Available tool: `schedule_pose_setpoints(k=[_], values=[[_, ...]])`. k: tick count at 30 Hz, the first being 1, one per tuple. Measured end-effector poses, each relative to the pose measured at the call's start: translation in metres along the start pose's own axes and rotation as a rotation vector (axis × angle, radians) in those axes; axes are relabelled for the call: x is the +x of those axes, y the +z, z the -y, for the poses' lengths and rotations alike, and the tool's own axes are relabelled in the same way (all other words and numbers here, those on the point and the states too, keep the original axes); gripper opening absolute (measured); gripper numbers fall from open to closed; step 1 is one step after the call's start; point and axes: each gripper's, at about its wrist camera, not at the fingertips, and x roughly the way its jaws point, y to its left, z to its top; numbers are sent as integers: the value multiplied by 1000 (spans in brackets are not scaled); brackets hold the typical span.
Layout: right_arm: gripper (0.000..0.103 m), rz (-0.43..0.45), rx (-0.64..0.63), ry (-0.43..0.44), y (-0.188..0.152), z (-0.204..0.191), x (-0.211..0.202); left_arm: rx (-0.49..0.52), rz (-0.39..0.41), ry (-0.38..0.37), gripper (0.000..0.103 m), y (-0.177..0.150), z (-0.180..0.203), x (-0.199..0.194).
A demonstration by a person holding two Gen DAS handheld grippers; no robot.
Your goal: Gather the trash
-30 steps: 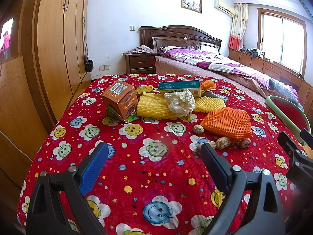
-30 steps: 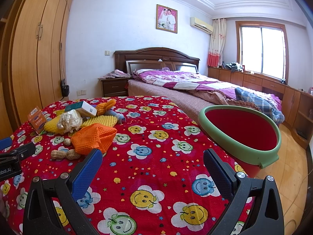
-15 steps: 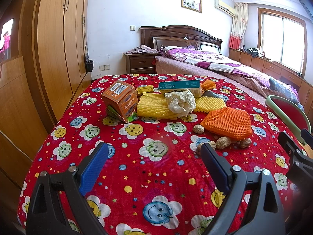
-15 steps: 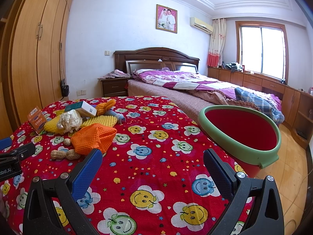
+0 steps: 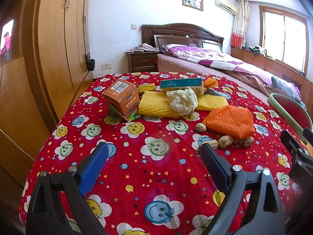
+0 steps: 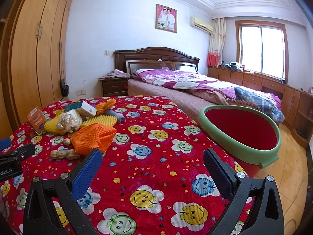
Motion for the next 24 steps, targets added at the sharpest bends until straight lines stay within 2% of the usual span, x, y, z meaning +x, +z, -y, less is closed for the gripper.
schedule_pose_setpoints(k=[6,11,17,24], values=[[103,-35,41,26,2,8,5,-1,-26,-18,95,11,-5,4],[103,-102,69,67,6,13,13,-6,-35,-11,95,37,-26,8],[103,-157,71,107,18,6,20,-12,-100,-20,95,71,-54,33],[103,-173,90,169,37,-5,30,9,-169,-50,89,85,-70,68]])
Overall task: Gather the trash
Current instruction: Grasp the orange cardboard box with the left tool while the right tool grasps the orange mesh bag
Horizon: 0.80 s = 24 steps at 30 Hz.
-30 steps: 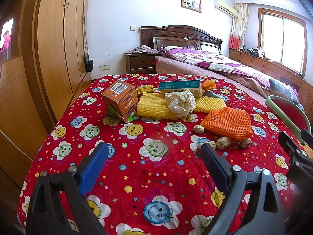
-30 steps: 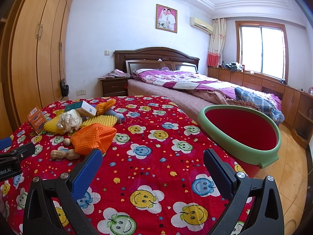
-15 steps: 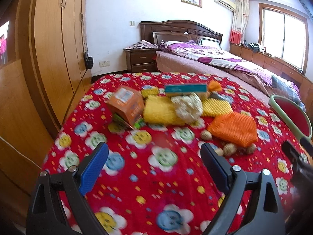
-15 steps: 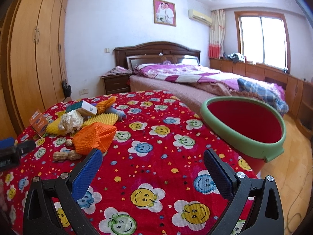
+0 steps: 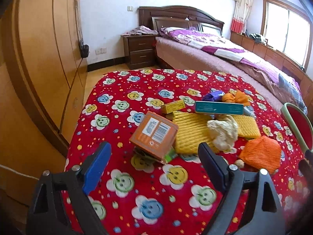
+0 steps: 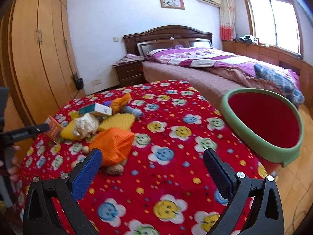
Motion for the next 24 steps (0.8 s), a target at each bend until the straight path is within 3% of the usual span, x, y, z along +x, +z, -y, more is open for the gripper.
schedule_pose_setpoints(k=[3,7,9,15,24], values=[[103,-4,8,-18,6,-7,9,10,-7,-24,82,5,-4,13],[103,-111,32,6,12,-13,27,18,-33,-94,60,6,-7,27],[103,-134,39,19,13,-17,33,12,-32,-140,55,5,-9,30],[101,-200,89,31,13,-25,49,-29,1,-261,53,10,-17,24],[40,-284,102,117,5,-36,67,-43,65,-318,53,13,-16,-2]])
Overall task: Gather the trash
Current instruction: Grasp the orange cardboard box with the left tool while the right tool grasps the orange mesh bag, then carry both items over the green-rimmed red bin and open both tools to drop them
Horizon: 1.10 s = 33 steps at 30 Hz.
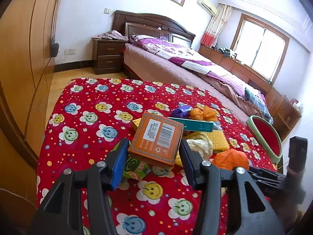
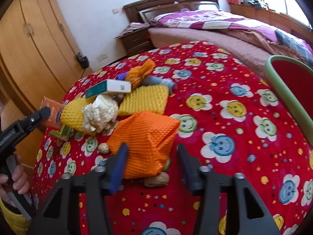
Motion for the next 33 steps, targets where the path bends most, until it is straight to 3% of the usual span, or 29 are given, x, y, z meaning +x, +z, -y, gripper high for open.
schedule_pose_setpoints(k=[2,4,8,18,33], values=[[26,2,-16,11,0,-3,-1,-8,7,-1,53,-1,1,-6],[19,23,-32,22,0,-6,-7,-22,15,-9,53,-3,5,-11],[12,90,-52,32,1,-7,-29,-23,26,-10,52,-5,17,-19],[10,252,-35,22,6,17,-90,15,34,-96,52,-2,67,-31],[10,401,125,-85,2,112,-154,85,-45,-259,51,18,175,1]])
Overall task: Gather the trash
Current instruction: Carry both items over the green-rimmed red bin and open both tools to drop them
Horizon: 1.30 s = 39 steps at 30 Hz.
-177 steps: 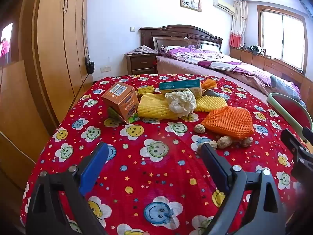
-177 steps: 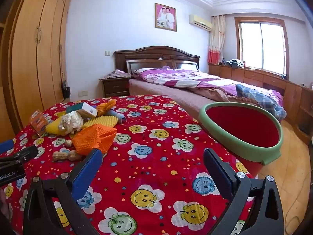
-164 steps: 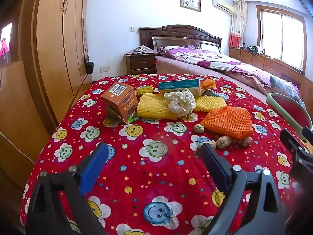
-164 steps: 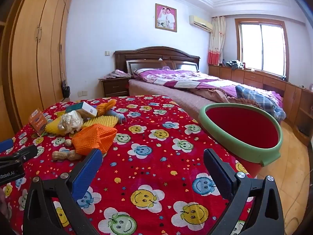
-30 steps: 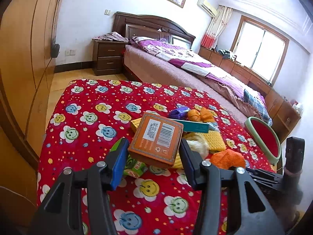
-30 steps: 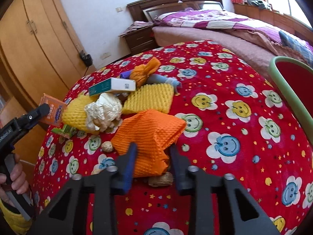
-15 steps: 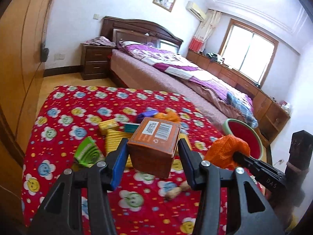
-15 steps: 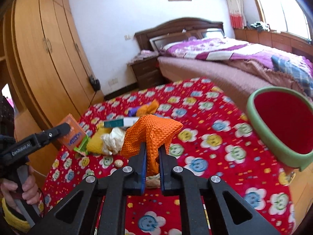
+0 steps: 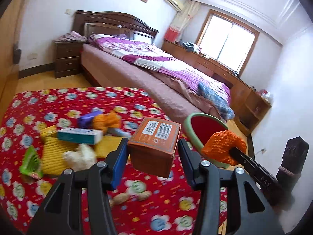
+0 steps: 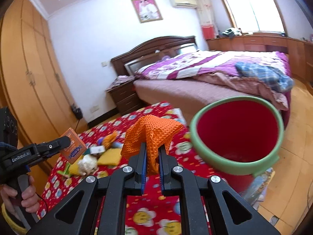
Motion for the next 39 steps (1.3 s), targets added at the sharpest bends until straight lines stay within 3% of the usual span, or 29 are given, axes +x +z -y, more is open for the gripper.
schedule_pose_setpoints(k=[13,27,36,39], values=[[10,11,127,-154,1,86,3,109,-137,-115,51,17,81,100],[12,-29,195,-250,-9,140,17,259,-226,-132,52,1,147,186],[17,-45,229,-239,-12,153,23,298,-232,-108,55,-5,158,200],[27,-36,237,-236,-11,156,23,284,-228,-100,58,-3,155,199]])
